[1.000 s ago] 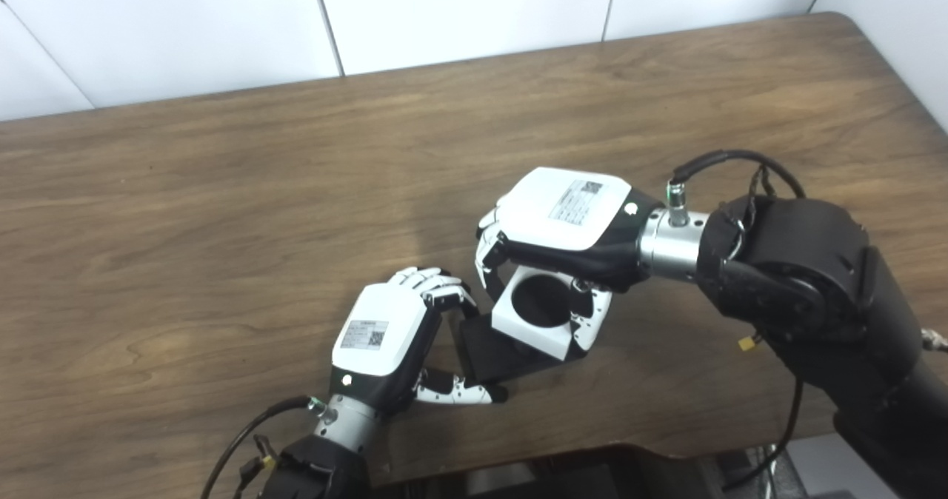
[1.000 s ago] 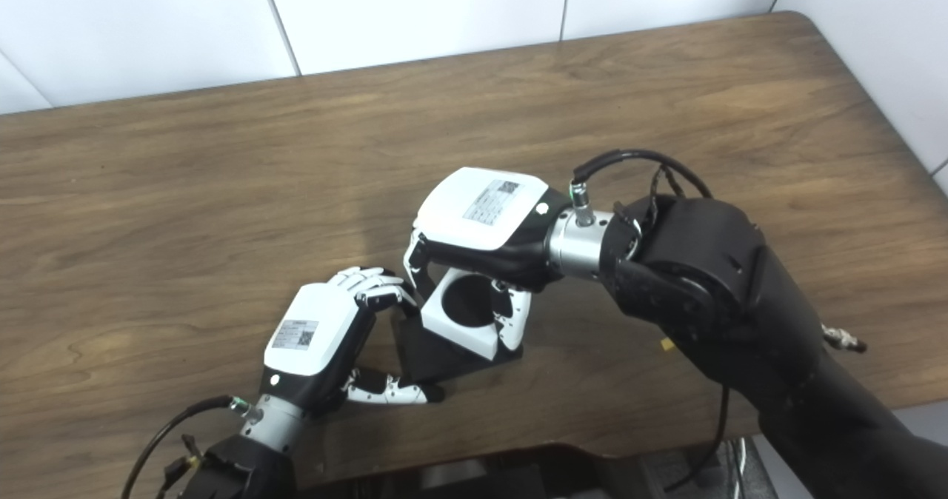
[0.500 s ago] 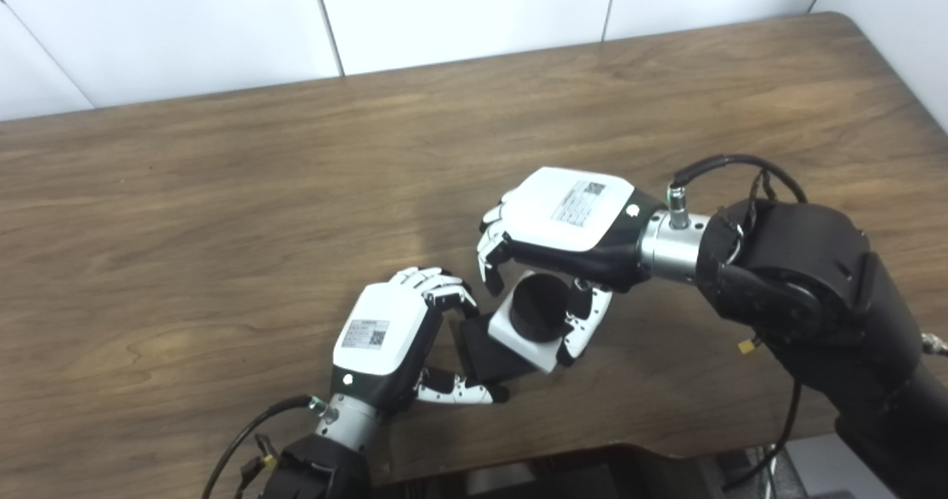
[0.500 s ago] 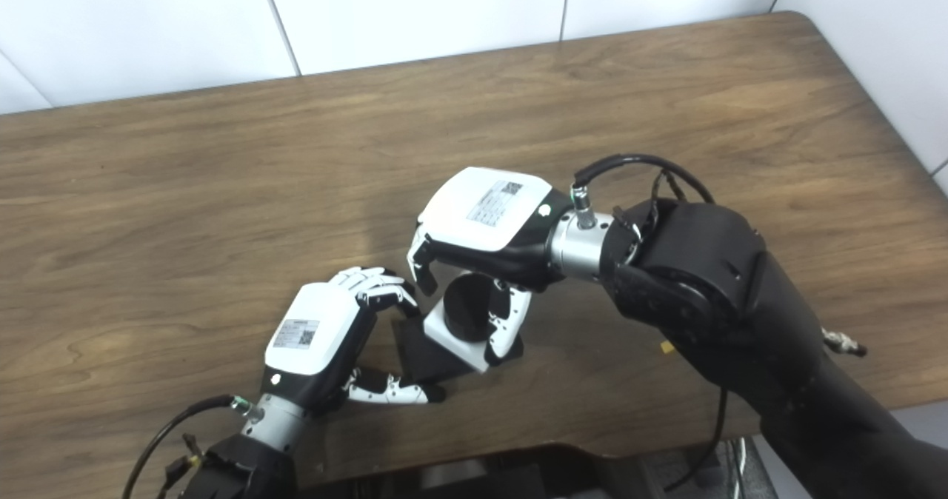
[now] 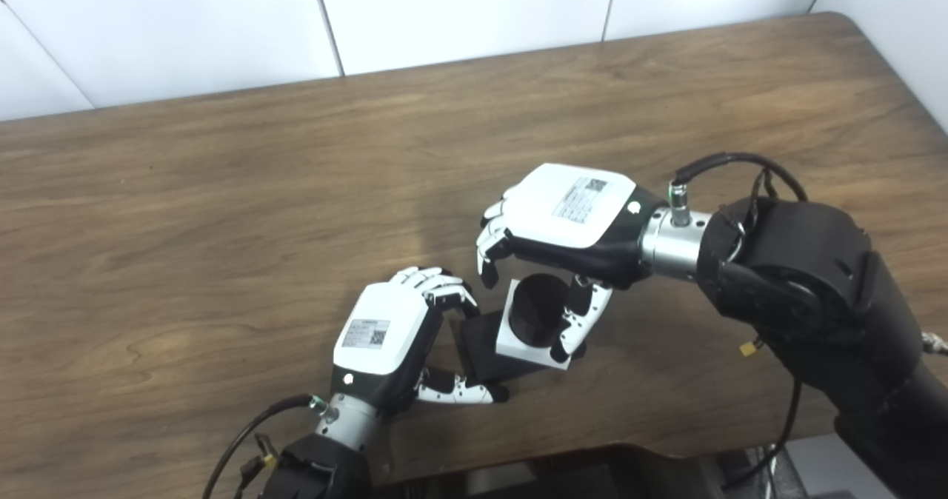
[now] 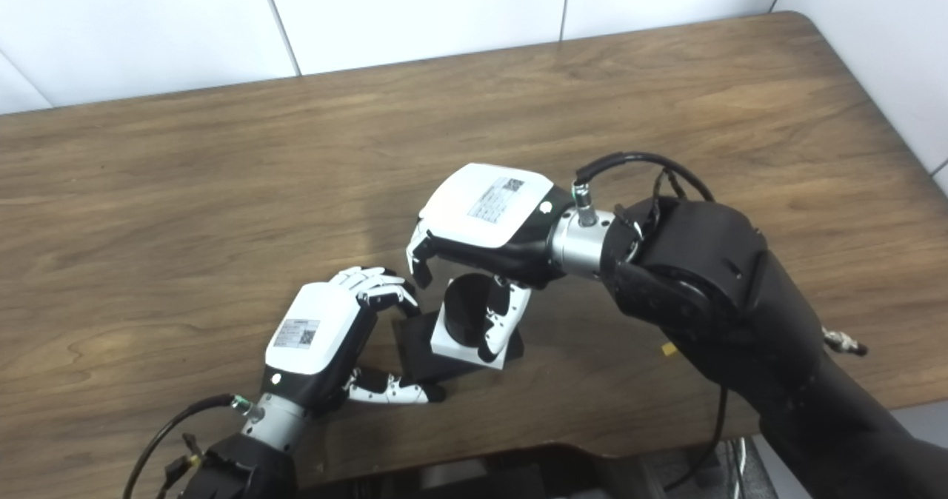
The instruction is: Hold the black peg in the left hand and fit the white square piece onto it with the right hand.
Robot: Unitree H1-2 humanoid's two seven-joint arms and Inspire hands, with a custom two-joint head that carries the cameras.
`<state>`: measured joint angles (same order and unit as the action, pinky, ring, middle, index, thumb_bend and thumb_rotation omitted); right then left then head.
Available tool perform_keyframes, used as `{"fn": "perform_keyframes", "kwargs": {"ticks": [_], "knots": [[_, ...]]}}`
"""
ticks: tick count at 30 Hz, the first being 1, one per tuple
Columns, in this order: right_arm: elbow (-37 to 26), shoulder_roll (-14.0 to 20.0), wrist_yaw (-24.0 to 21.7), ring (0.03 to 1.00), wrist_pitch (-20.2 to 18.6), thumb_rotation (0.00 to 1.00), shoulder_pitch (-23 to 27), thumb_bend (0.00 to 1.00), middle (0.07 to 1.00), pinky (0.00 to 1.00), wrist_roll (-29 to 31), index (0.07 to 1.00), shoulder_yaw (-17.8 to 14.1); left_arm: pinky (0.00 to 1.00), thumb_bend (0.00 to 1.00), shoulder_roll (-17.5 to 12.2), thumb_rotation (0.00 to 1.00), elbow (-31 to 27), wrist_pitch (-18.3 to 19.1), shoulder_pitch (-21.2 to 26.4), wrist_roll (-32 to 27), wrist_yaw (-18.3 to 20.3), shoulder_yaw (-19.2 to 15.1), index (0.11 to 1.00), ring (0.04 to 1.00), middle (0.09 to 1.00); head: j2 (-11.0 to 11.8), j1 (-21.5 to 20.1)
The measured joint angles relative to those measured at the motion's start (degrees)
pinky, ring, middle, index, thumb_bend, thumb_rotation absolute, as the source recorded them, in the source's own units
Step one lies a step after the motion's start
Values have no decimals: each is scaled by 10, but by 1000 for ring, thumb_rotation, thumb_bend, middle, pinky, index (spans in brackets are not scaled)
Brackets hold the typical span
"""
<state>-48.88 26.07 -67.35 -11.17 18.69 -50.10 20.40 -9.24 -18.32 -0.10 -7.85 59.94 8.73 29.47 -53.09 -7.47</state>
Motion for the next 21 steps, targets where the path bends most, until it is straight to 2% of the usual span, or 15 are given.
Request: {"fn": "perform_keyframes", "kwargs": {"ticks": [4, 11, 12, 13, 15, 17, 21], "knots": [[0, -1, 0, 872, -1, 385, 2, 872, 793, 876, 0, 678, -2, 852, 523, 0, 52, 0, 0, 0, 0, -1, 0, 484, 817, 735, 11, 3], [0, -3, 3, 876, -2, 357, -3, 872, 808, 866, -1, 686, -23, 843, 523, 0, 73, 1, 0, -1, 0, -4, 0, 490, 806, 733, 29, 8], [0, -3, 3, 874, -3, 354, -6, 872, 808, 862, -1, 685, -27, 833, 591, 0, 116, 1, 0, -1, 0, -4, 0, 526, 804, 739, 33, 7], [0, -3, 4, 873, -3, 350, -8, 874, 808, 857, -1, 683, -30, 822, 766, 0, 224, 1, 0, -1, 2, -5, 1, 625, 804, 755, 33, 7], [0, -2, 4, 872, -2, 343, -15, 877, 807, 857, 0, 680, -40, 818, 911, 0, 337, 1, -1, -3, 11, -12, 2, 759, 814, 804, 38, 7], [0, -2, 5, 873, -2, 339, -20, 874, 805, 862, 2, 680, -49, 829, 977, 0, 401, 1, -3, -9, 26, -23, 5, 848, 832, 851, 40, 7], [0, 1, 6, 871, -1, 336, -22, 875, 802, 865, 9, 682, -66, 891, 1000, 2, 489, 13, -3, -15, 47, -47, 4, 958, 889, 919, 42, 7]]}}
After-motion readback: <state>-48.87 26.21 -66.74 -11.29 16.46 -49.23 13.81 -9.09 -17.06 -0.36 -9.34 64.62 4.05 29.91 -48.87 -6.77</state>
